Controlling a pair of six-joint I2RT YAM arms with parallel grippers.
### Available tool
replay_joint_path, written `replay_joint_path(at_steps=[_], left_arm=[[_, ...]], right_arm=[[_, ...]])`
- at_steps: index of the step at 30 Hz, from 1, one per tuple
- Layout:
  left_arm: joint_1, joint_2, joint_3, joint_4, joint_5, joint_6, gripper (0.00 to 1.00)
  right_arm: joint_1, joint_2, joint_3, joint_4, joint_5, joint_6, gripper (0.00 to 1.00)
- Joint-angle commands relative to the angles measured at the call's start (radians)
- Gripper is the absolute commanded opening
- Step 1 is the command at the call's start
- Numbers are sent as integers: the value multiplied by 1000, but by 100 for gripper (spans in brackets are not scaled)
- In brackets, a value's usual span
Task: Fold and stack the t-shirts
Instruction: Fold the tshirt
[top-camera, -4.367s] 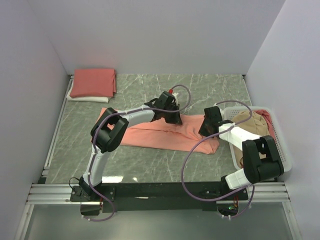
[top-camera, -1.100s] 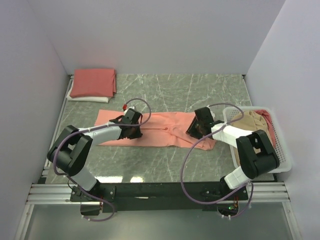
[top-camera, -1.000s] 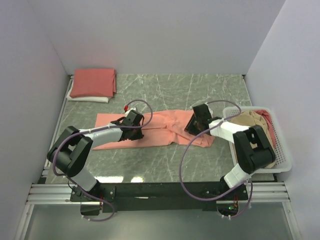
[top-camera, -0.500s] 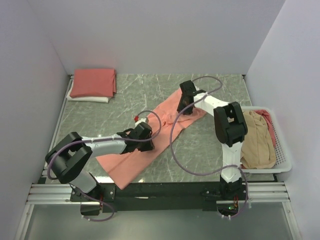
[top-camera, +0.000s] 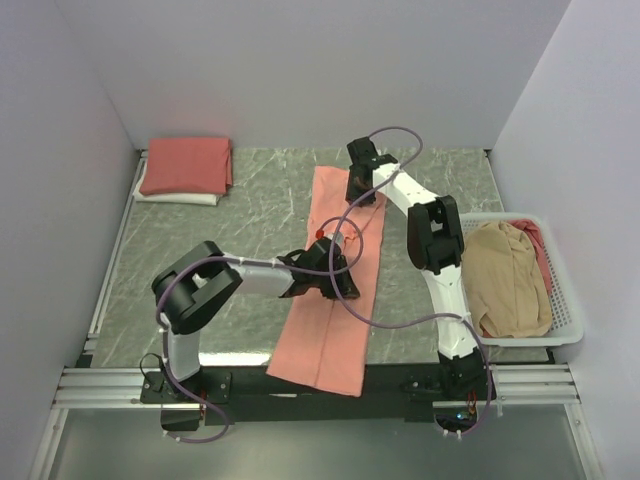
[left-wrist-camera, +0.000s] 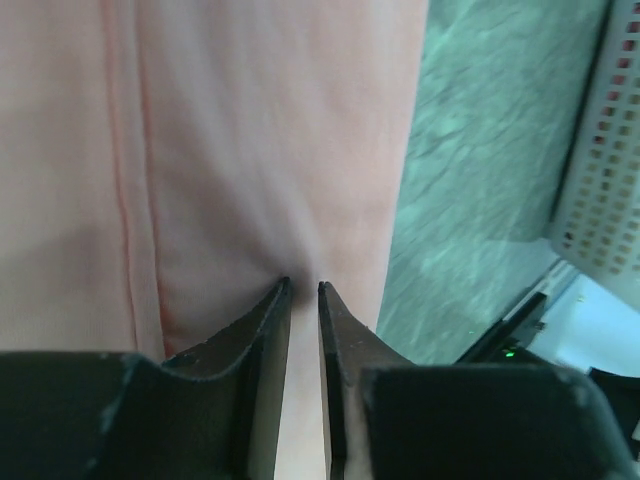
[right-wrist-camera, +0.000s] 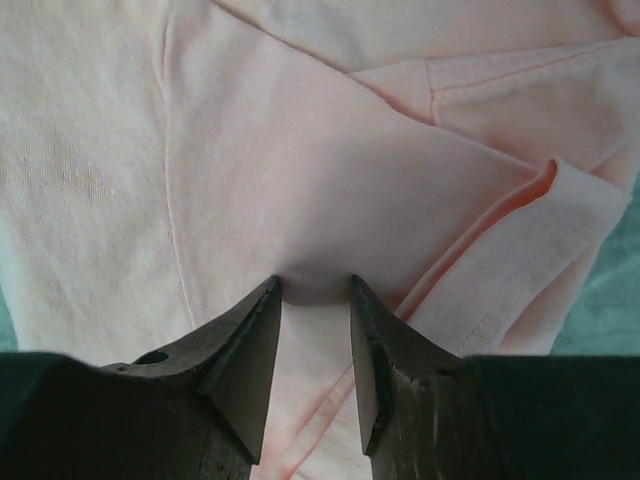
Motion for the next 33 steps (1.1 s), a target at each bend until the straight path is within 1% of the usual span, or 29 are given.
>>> replay_joint_path(at_steps=[1,2,5,7,9,10,11,12,13,17,19,22,23,24,26,27,28,30,31,33], left_arm=[[-7,74,59,25,83,-35,24],[-5,84,80,34,93,-41,24],[5,111,117,45,123,-53,25],[22,113,128,49,152,-50,27],[39,96,143,39,156,-36,28],[45,88,148,37,159,-30,31],[50,79,155,29,162,-24,32],[60,68,163,23,168,-4,34],[65,64,183,9,175,6,35],[88,32,189,-12,198,33,38],[91,6,188,-32,197,48,39],[96,-48,168,-75,160,71,38],[99,-65,134,-81,149,73,37],[100,-103,114,-83,127,74,36],[100,-149,53,-106,99,77,30],[100,-160,36,-113,88,89,28],[99,-171,3,-133,83,96,24],[87,-205,-38,-133,64,105,20],[79,-217,-80,-133,50,105,18],[53,-241,-119,-133,42,105,17]], right_arm=[[-18,65,56,-22,-45,-48,41],[-19,78,64,-20,-53,-47,39],[-33,90,94,-10,-82,-54,40],[-45,104,142,-19,-96,-63,41],[-50,99,165,-29,-100,-66,45],[-55,76,165,-25,-103,-66,47],[-61,56,158,-5,-107,-66,53],[-65,35,148,7,-108,-71,55],[-68,-8,130,23,-128,-71,61],[-75,-102,81,39,-125,-65,64],[-76,-149,35,49,-117,-54,64],[-75,-216,-60,64,-113,-30,64],[-76,-235,-88,67,-113,-19,64],[-75,-250,-150,70,-113,5,64],[-65,-307,-221,89,-91,29,61],[-61,-326,-288,96,-84,48,61],[-46,-362,-324,102,-76,56,61],[-27,-393,-414,135,-61,79,61],[-9,-408,-436,144,-55,87,61],[1,-416,-479,159,-53,104,60]])
